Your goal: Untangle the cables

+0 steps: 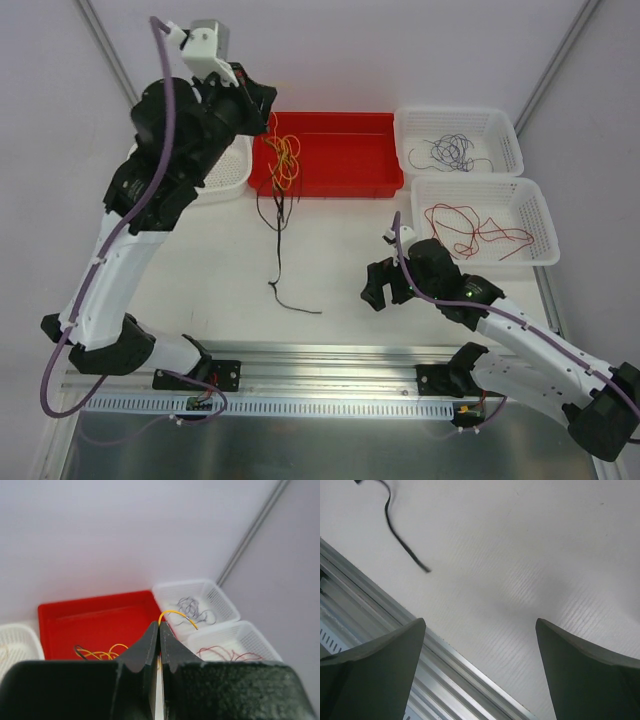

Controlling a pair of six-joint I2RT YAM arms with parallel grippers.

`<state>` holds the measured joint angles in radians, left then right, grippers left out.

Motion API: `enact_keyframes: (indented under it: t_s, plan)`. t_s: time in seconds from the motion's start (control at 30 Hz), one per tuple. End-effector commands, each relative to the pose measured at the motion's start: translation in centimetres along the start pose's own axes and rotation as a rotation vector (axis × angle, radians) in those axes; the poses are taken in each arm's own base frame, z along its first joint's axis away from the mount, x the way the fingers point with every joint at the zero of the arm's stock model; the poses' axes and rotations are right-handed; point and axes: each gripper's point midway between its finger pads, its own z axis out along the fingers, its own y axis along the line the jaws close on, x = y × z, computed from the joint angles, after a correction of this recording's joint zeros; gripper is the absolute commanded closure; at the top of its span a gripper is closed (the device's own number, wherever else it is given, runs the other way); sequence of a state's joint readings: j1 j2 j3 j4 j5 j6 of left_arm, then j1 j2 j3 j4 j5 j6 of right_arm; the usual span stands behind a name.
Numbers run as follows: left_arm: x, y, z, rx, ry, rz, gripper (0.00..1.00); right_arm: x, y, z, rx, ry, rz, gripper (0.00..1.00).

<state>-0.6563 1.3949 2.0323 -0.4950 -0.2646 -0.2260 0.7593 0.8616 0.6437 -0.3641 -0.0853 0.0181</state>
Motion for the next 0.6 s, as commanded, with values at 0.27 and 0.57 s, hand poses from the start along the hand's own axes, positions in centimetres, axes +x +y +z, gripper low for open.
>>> enact_keyframes:
  t_s: [0.27,0.57]
  plan:
    - [14.7,-0.6,1.8,0.055,0.355,-0.043,1.00,-1.7,1.1,0.4,-0.032,-0.030,0.007,0.03]
    - [32.7,3.9,1.0,-0.150,0.733,-0.126,1.00,-1.5,1.2,1.2,-0.036,-0.006,0.003,0.03]
